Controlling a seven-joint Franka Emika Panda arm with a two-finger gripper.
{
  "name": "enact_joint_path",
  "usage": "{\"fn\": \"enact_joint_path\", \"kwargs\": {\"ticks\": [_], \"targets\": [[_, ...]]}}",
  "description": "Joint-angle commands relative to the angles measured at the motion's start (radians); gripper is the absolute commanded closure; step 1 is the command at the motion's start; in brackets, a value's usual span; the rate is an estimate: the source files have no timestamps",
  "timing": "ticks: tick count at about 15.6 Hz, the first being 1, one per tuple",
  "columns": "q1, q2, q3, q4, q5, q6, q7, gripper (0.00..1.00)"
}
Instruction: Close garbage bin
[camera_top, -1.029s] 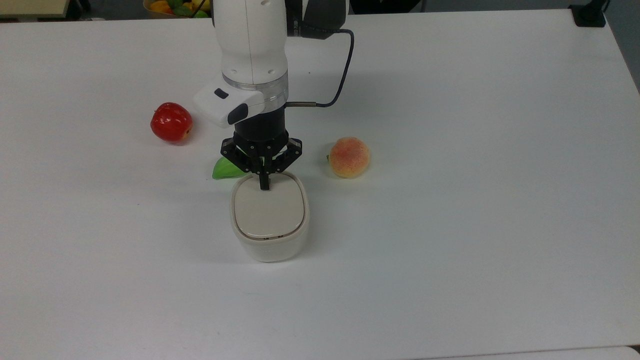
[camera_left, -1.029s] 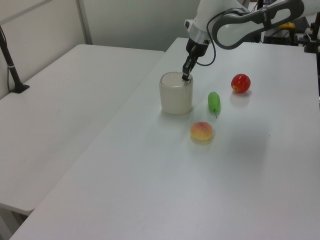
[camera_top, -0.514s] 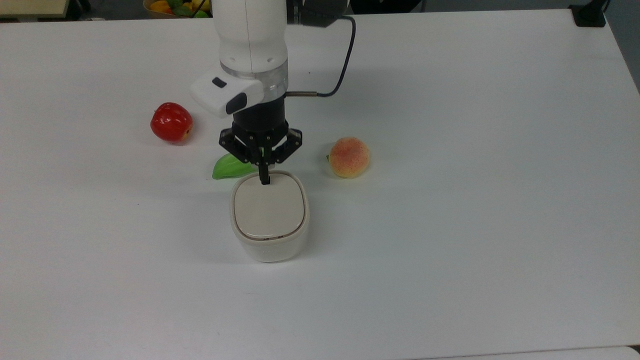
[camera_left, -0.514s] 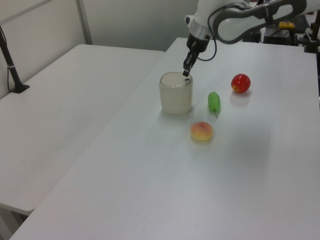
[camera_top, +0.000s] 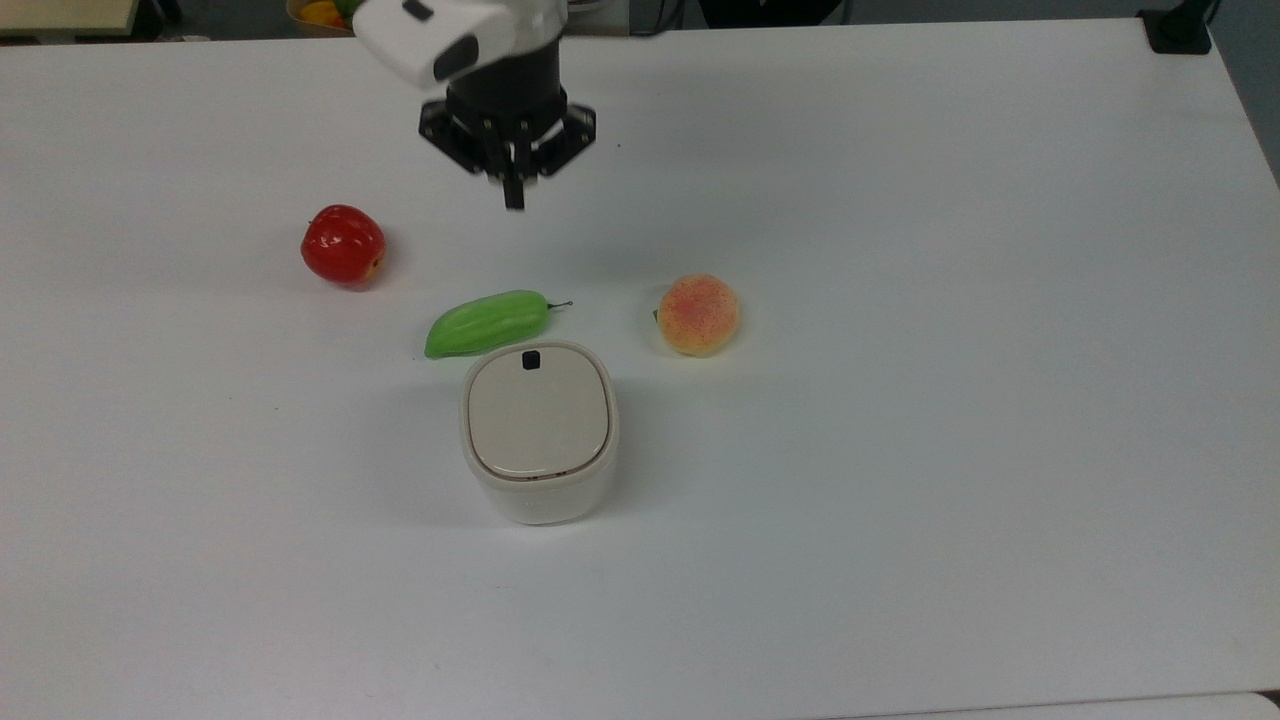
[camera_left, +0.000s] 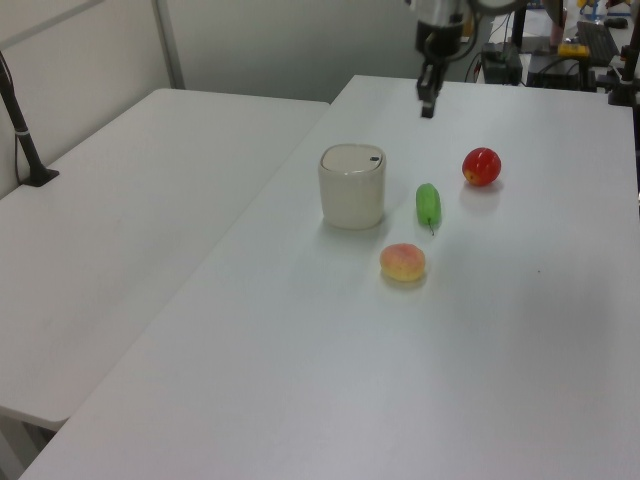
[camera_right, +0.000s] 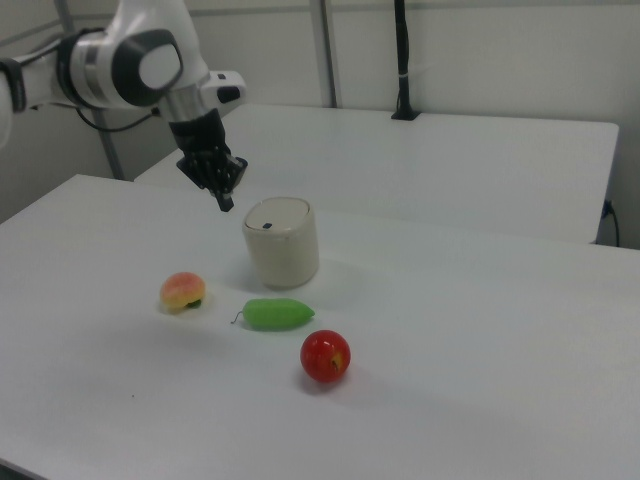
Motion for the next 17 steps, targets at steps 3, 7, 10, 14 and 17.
{"fn": "enact_joint_path", "kwargs": {"ticks": [3,7,10,14,17], "targets": [[0.002,-0.165,-0.012,-0.083,-0.046,-0.179,0.001,1.00],[-0.037,-0.224,-0.013,-0.118,-0.039,-0.219,-0.011,0.90],[-0.063,-0.227,-0.013,-0.114,-0.034,-0.219,-0.016,0.47],[-0.075,-0.228,-0.013,-0.114,-0.031,-0.221,-0.016,0.00],[-0.075,-0.233,-0.013,-0.114,-0.031,-0.216,-0.005,0.00]]}}
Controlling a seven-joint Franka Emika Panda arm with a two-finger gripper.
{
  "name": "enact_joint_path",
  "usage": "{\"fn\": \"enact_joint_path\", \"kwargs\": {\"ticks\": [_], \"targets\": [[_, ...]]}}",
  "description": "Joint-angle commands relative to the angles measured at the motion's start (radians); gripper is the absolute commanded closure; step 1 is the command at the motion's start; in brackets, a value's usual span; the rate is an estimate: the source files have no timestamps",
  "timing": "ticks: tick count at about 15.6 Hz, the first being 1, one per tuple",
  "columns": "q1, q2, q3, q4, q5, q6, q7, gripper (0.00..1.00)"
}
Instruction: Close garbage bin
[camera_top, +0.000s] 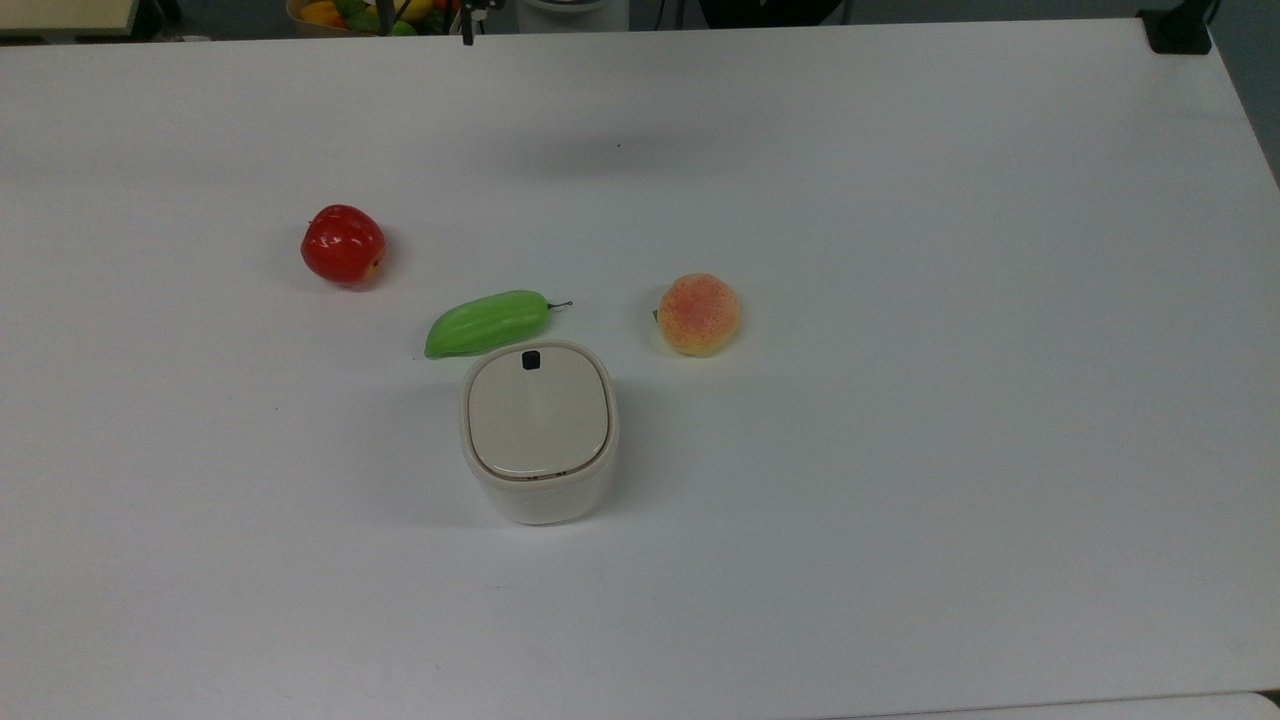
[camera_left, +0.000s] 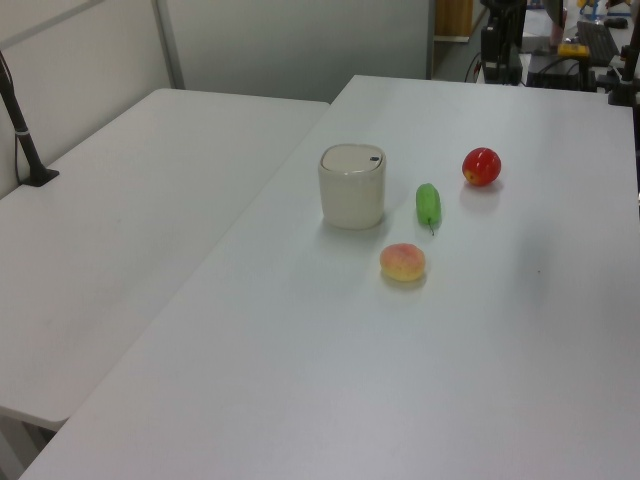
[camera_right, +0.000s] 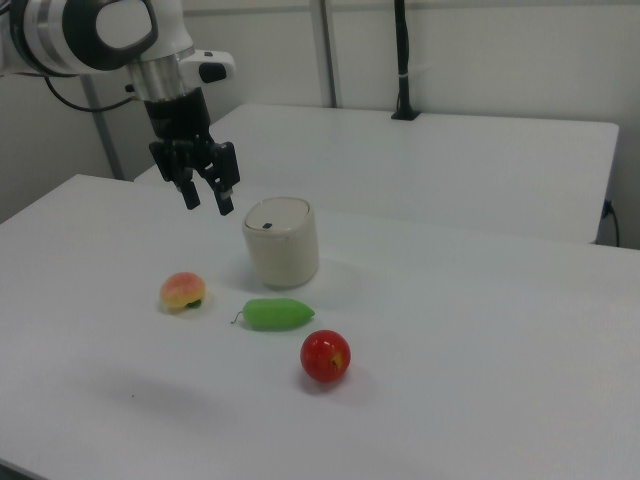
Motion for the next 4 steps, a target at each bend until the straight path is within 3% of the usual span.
{"fn": "enact_joint_path", "kwargs": {"ticks": [1,4], "targets": [[0.006,-0.030,-0.004,-0.026,0.000,-0.001,-0.004,0.00],[0.006,-0.030,-0.006,-0.026,0.000,-0.003,-0.001,0.00]]}}
